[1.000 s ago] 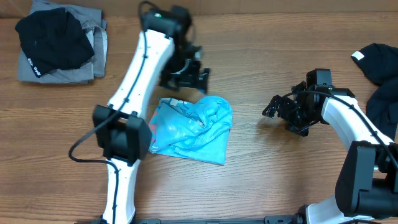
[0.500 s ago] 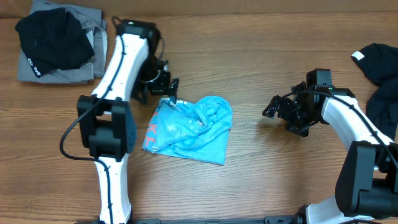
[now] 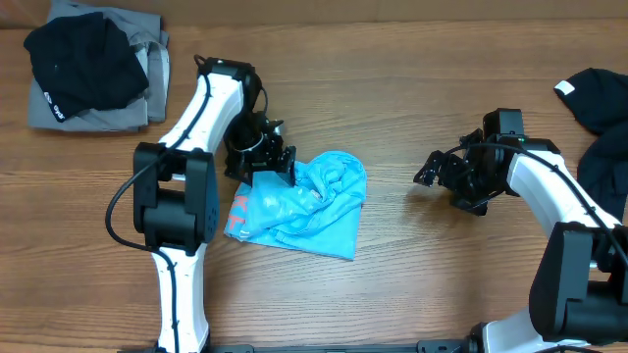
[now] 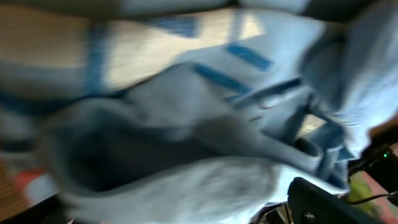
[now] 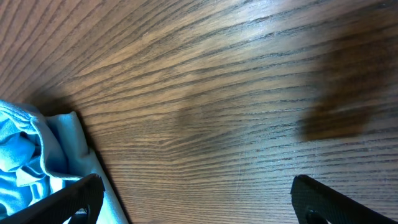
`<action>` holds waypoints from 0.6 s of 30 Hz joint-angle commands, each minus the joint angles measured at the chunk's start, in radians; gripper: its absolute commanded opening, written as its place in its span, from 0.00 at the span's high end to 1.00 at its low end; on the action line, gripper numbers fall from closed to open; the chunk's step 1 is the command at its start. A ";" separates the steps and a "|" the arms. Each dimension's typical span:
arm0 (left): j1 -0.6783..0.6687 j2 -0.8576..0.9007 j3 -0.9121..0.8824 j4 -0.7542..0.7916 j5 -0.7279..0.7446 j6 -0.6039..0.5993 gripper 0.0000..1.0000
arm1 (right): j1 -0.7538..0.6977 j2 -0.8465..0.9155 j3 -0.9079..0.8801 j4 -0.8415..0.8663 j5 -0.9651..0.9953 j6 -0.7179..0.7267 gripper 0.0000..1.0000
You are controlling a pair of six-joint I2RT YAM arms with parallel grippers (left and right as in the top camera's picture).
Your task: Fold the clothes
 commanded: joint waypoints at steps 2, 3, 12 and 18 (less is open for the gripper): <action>-0.016 -0.016 -0.003 0.007 0.042 0.043 0.16 | 0.000 0.003 -0.005 0.003 -0.006 0.001 0.00; -0.016 -0.016 -0.003 0.007 0.042 0.043 0.23 | 0.000 0.003 -0.005 0.002 -0.006 0.001 0.00; -0.017 -0.023 0.002 -0.021 0.085 0.042 0.96 | 0.000 0.003 -0.005 -0.002 -0.006 0.001 0.00; -0.037 -0.064 0.002 -0.077 0.209 0.106 0.96 | 0.000 0.003 -0.005 -0.001 -0.006 0.001 0.00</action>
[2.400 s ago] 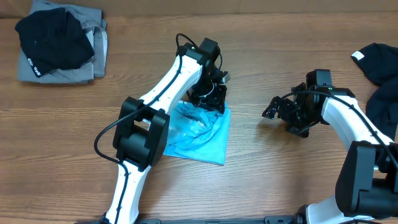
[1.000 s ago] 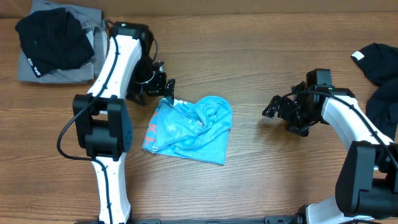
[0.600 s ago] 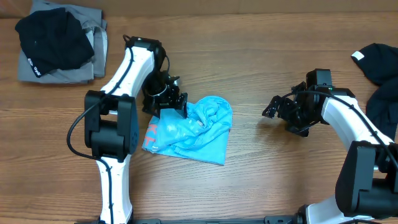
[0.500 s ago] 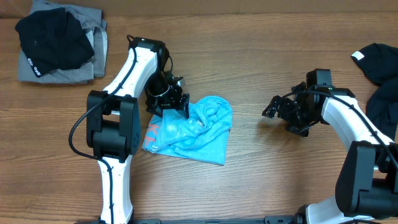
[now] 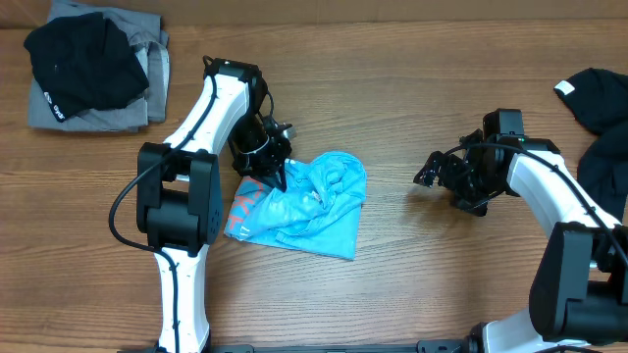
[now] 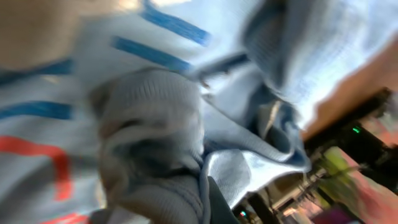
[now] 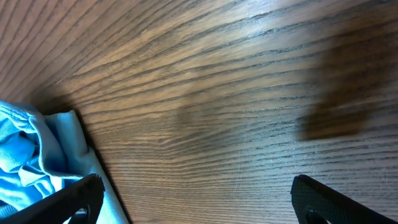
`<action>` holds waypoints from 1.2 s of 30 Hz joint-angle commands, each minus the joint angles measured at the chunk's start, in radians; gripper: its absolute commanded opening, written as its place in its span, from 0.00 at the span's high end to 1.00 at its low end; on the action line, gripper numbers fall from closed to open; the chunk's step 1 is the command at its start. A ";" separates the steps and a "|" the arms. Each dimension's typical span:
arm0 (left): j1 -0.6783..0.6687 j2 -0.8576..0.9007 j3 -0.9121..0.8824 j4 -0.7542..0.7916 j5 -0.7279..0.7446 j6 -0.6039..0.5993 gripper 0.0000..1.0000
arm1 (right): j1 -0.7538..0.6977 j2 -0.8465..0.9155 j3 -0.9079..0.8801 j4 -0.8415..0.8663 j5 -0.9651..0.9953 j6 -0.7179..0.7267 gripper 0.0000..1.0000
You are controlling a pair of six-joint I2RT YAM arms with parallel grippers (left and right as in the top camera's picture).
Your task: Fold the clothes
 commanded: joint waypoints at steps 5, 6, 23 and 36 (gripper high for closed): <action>-0.104 -0.124 0.002 -0.091 0.123 0.089 0.96 | 0.000 0.003 -0.005 0.003 -0.005 0.001 0.00; -0.118 -0.129 0.002 -0.098 0.123 0.089 0.96 | 0.000 0.003 -0.005 0.005 -0.006 0.002 0.00; -0.275 -0.133 0.002 -0.134 0.062 0.028 0.17 | 0.000 0.003 -0.005 0.016 -0.006 0.002 0.00; -0.047 -0.125 0.021 0.175 -0.020 -0.153 0.12 | 0.000 0.003 -0.005 0.018 -0.006 0.002 0.00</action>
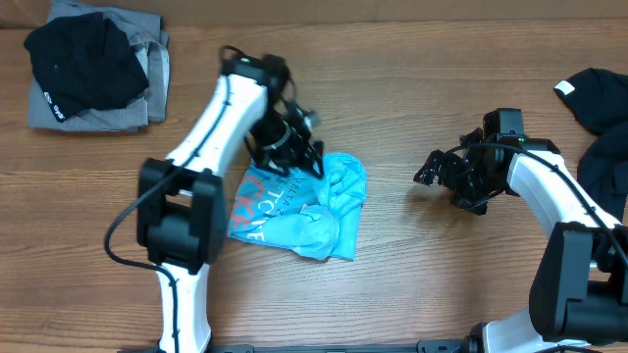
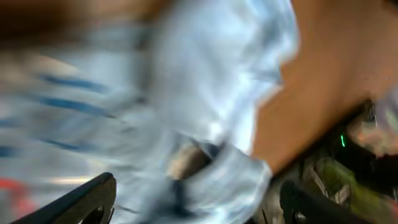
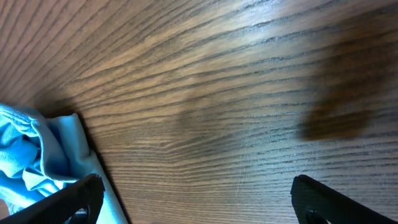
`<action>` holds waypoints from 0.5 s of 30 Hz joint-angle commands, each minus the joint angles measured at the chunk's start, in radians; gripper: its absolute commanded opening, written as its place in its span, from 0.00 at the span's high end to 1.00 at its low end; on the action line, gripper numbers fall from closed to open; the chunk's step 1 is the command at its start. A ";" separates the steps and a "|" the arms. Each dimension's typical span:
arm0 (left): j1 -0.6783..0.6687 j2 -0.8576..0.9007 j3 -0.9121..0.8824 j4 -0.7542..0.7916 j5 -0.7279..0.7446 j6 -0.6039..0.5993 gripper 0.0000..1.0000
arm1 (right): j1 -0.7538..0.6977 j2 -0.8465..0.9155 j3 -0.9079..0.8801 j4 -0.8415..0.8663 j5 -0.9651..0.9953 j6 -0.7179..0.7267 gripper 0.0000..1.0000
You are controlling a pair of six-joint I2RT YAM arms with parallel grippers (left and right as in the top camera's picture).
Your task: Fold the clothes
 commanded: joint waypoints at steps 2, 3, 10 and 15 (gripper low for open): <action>0.032 -0.006 0.014 0.058 -0.039 -0.108 0.12 | 0.000 0.003 -0.005 0.006 -0.006 0.001 0.00; 0.032 0.002 0.014 0.061 -0.039 -0.108 0.13 | 0.000 0.003 -0.005 0.007 -0.006 0.001 0.00; -0.021 0.047 0.013 0.061 -0.031 -0.140 0.12 | 0.000 0.003 -0.005 0.020 -0.006 0.005 0.00; -0.077 0.095 0.013 0.046 -0.032 -0.167 0.09 | 0.000 0.003 -0.005 0.013 -0.006 0.005 0.00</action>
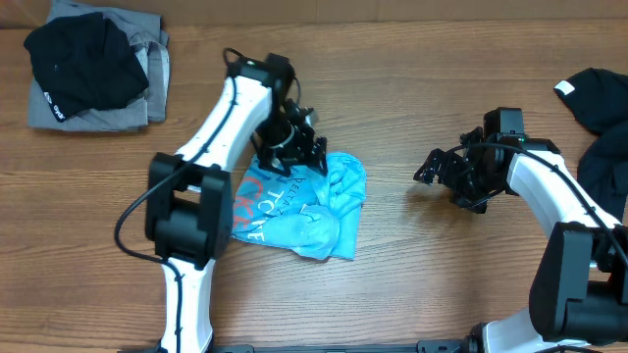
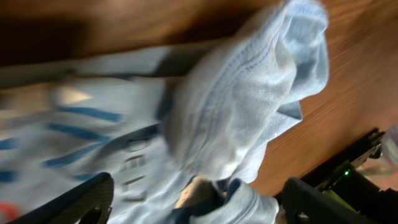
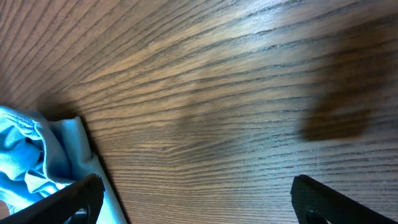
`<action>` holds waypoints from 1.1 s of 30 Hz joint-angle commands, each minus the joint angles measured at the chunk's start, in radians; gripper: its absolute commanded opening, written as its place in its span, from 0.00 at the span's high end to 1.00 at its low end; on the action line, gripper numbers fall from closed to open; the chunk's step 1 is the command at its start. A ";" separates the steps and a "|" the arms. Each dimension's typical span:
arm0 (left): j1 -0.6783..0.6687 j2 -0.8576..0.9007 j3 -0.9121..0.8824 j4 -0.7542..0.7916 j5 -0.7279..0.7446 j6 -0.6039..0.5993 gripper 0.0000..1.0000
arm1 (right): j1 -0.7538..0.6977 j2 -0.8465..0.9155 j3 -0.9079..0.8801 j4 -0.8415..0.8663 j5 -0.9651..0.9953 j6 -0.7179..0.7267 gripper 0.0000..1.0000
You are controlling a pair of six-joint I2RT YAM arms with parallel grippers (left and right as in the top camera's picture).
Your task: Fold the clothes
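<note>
A light blue shirt (image 1: pixel 294 208) lies bunched on the wooden table (image 1: pixel 422 275), its left part flat and showing red and white lettering. My left gripper (image 1: pixel 292 147) hovers over the shirt's far edge. In the left wrist view the left gripper (image 2: pixel 199 200) is open, its fingers wide apart, with rumpled folds of the shirt (image 2: pixel 236 106) beneath them. My right gripper (image 1: pixel 437 169) stands open above bare wood to the right of the shirt. The right wrist view shows the right gripper (image 3: pixel 196 200) holding nothing, with a corner of the shirt (image 3: pixel 31 149) at the left.
A folded grey stack with a black garment on top (image 1: pixel 88 69) sits at the far left corner. Another black garment (image 1: pixel 601 113) lies at the right edge behind my right arm.
My left gripper has shifted slightly over the shirt's far edge and stays open. The shirt lies as it did. The right arm has not moved.
At first my left gripper was low at the far left edge of the crumpled shirt. Then it was pressed into the folds there. By the last earlier moment the shirt's left part lay flatter with lettering showing, and the gripper was open, farther right.
</note>
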 commanded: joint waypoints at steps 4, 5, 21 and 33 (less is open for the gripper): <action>-0.057 0.073 0.013 0.010 0.002 -0.033 0.10 | 0.000 0.003 -0.005 -0.008 -0.005 0.004 0.00; -0.061 0.074 0.013 0.018 0.002 -0.033 0.11 | 0.000 0.003 -0.005 -0.010 -0.005 0.004 0.00; -0.083 0.072 0.047 0.105 0.272 0.018 0.96 | 0.000 0.003 -0.005 -0.010 -0.005 0.005 0.00; -0.199 0.074 0.122 0.095 0.250 0.000 0.95 | 0.000 0.003 -0.005 -0.003 -0.005 0.028 0.00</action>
